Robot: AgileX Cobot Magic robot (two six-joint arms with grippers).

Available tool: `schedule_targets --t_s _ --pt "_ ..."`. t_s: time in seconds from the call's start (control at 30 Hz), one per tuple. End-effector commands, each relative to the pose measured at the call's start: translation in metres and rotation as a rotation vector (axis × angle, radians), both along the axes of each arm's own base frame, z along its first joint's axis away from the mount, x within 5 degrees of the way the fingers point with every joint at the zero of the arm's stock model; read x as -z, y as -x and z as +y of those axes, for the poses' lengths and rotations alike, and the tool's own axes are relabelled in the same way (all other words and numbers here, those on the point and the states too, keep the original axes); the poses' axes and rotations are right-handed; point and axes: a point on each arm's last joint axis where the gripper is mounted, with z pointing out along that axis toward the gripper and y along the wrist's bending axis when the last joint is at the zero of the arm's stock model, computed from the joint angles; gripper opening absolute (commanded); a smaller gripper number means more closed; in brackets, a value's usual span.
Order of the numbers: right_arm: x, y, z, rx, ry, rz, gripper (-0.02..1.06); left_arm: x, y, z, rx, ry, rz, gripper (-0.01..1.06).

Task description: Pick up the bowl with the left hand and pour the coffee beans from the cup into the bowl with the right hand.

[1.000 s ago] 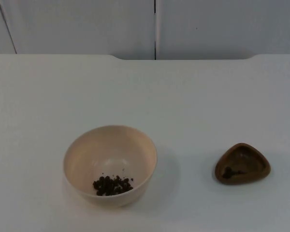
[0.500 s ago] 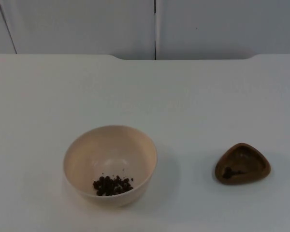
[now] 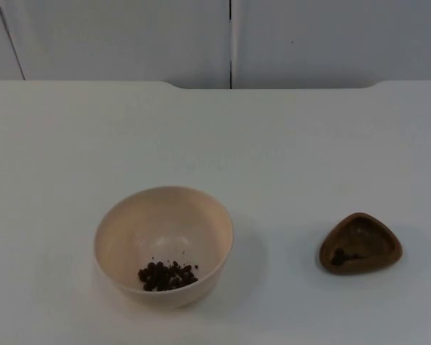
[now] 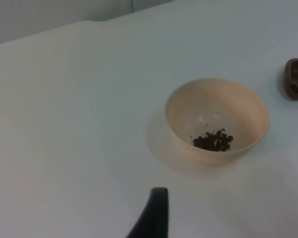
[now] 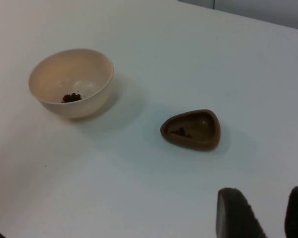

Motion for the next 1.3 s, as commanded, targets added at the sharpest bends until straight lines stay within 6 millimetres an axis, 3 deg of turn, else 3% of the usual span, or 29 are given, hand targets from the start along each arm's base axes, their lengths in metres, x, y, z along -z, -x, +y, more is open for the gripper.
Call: schedule_targets --t_s 0.0,0.07,0.4,0.53,0.57,0.73,0.77,0.87,1.27 --pt "0.0015 -0.0007 0.0001 -0.002 0.001 -0.004 0.28 0.0013 0.0000 0.0005 -0.007 0.000 0.001 0.91" --pt "0.0015 -0.0007 0.0001 -0.002 0.001 -0.004 0.28 0.0013 0.0000 0.0005 -0.007 0.000 0.001 1.05" --pt "0.0015 -0.0006 0.0003 -0.004 0.002 -0.004 0.30 0.0013 0.0000 0.0005 -0.007 0.000 0.001 1.05" --pt "0.0015 -0.0006 0.0003 -0.004 0.002 -0.004 0.48 0.0013 0.0000 0.0005 -0.007 0.000 0.001 1.05" --pt "0.0015 -0.0006 0.0003 -0.004 0.002 -0.004 0.48 0.0013 0.0000 0.0005 -0.007 0.000 0.001 1.05" --pt "0.0015 -0.0006 0.0003 -0.004 0.002 -0.004 0.84 0.0013 0.0000 0.0005 -0.007 0.000 0.001 1.05" --pt "0.0015 -0.0006 0.0003 -0.004 0.002 -0.004 0.84 0.0013 0.0000 0.0005 -0.007 0.000 0.001 1.05" --pt "0.0015 -0.0006 0.0003 -0.004 0.002 -0.004 1.03 0.0013 0.0000 0.0005 -0.007 0.000 0.001 1.05" --pt "0.0015 -0.0006 0.0003 -0.004 0.002 -0.004 1.05 0.0013 0.0000 0.0005 -0.007 0.000 0.001 1.05"
